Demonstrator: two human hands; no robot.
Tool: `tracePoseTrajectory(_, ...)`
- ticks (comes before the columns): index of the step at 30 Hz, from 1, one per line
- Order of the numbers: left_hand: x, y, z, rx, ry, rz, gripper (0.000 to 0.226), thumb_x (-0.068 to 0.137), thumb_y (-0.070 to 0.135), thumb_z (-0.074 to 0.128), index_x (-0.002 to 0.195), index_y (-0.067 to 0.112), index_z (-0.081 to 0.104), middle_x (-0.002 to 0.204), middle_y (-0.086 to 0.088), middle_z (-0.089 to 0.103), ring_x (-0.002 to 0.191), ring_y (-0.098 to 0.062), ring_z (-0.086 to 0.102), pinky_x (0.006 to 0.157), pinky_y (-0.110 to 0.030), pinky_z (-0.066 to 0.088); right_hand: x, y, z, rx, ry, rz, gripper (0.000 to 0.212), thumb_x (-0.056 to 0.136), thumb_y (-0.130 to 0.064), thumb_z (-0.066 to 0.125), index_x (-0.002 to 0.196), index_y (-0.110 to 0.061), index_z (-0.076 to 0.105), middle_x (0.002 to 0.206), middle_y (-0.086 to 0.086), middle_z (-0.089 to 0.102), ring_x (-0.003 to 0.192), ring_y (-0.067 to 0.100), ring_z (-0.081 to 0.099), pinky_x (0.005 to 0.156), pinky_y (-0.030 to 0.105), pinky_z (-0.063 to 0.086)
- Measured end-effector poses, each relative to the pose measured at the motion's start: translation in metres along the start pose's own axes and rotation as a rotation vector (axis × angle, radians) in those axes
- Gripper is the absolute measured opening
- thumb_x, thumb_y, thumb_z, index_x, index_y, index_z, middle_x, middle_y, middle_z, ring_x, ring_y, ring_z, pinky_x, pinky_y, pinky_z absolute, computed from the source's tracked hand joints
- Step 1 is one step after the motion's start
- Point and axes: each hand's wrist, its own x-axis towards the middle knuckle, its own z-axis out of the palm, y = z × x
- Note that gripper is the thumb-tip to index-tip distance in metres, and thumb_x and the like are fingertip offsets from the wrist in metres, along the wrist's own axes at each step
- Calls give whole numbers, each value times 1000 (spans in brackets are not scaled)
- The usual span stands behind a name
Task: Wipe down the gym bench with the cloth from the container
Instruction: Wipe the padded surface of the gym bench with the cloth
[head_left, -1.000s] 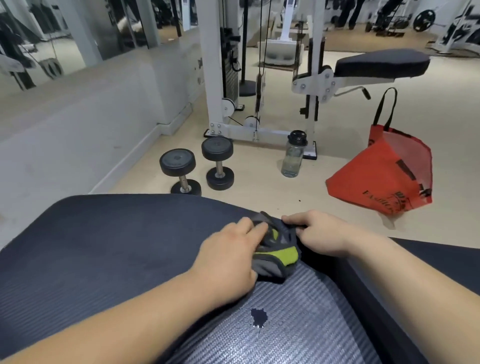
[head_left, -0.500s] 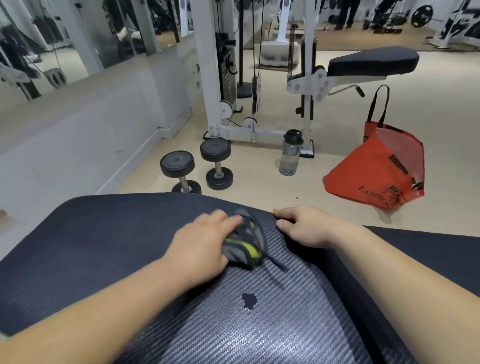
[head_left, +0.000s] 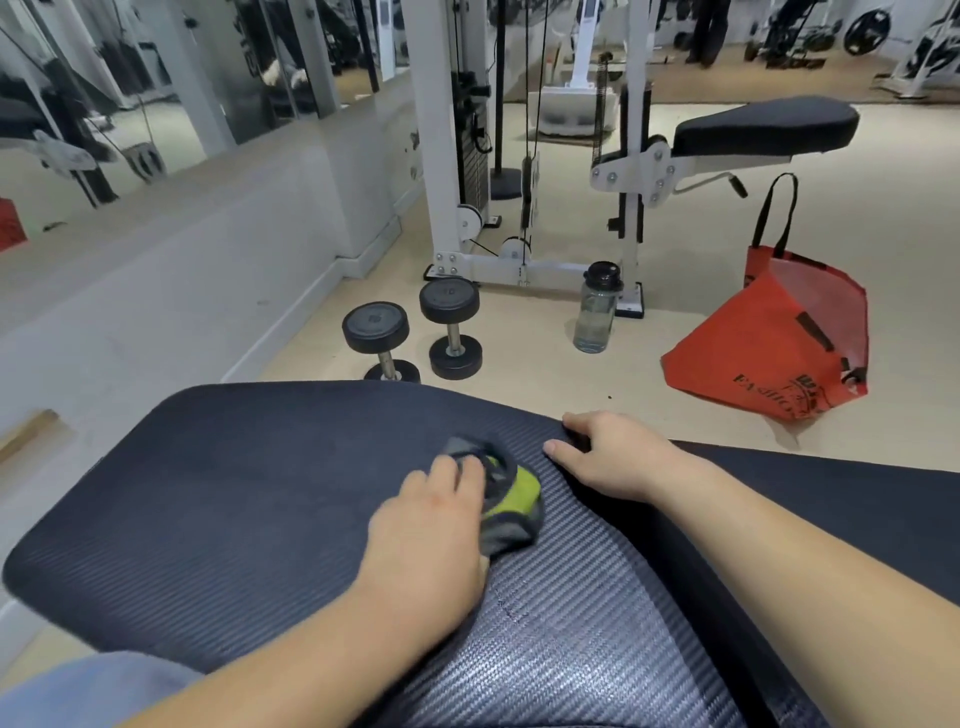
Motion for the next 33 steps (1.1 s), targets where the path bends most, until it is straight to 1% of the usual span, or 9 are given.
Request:
tracePoseTrajectory(2,-27,8,-2,-66,-45,201,77,83,40,59,150,27,24,131,2,43,113,-23,52,82,-38,53,0,-3,2,-25,8,10,54,92,-69,46,110,-22,65,116,8,68,116,34,63,97,44,54)
tracePoseTrajectory(4,-33,-8,1,-76,-70,323,73,79,41,59,146,35,32,124,6,50,105,-22,57,79,-39,55,-2,-7,1,-30,22,17,62,93,-69,48,125,-19,66,125,12,61,123,35,59,103,45,50)
tracePoseTrajectory(9,4,-27,0,60,30,-117,78,89,41,60,155,23,23,135,0,46,117,-25,51,86,-40,52,-8,-7,3,-23,42,25,69,92,-73,48,138,-22,61,122,9,50,127,32,51,110,45,45)
tracePoseTrajectory(12,-27,-7,4,11,-11,117,87,86,41,60,158,23,15,137,-4,46,114,-26,51,88,-40,51,-6,-9,6,-48,75,21,71,87,-80,41,121,-23,67,113,7,48,124,32,50,107,44,46)
tracePoseTrajectory(15,-42,-15,11,1,28,326,88,71,40,70,149,39,32,119,-1,59,94,-25,58,71,-39,53,-8,-14,5,-76,93,10,82,76,-88,31,107,-22,68,105,5,46,117,32,50,102,45,48)
tracePoseTrajectory(21,2,-46,3,38,17,-135,77,92,39,56,158,36,17,132,-6,42,115,-28,48,85,-40,49,-11,-18,9,-167,80,2,76,88,-82,35,117,-17,61,106,3,43,113,30,51,97,44,50)
tracePoseTrajectory(27,-26,-45,8,-167,-43,253,76,86,36,55,151,54,19,133,6,37,118,-20,45,92,-40,52,-11,-21,11,-196,119,0,61,88,-82,36,91,-23,49,98,2,42,109,29,51,92,44,51)
tracePoseTrajectory(30,5,-75,12,-160,11,-95,70,87,37,57,149,51,29,132,2,43,119,-24,49,87,-41,53,-14,-20,16,-180,163,-15,65,88,-82,37,108,-23,56,103,1,46,110,27,52,86,40,51)
tracePoseTrajectory(33,-9,-48,4,0,0,-219,83,92,43,57,159,35,9,132,-8,42,116,-28,49,82,-39,50,-14,-24,18,-157,201,-37,67,88,-82,39,127,-30,56,100,1,49,110,31,56,82,38,49)
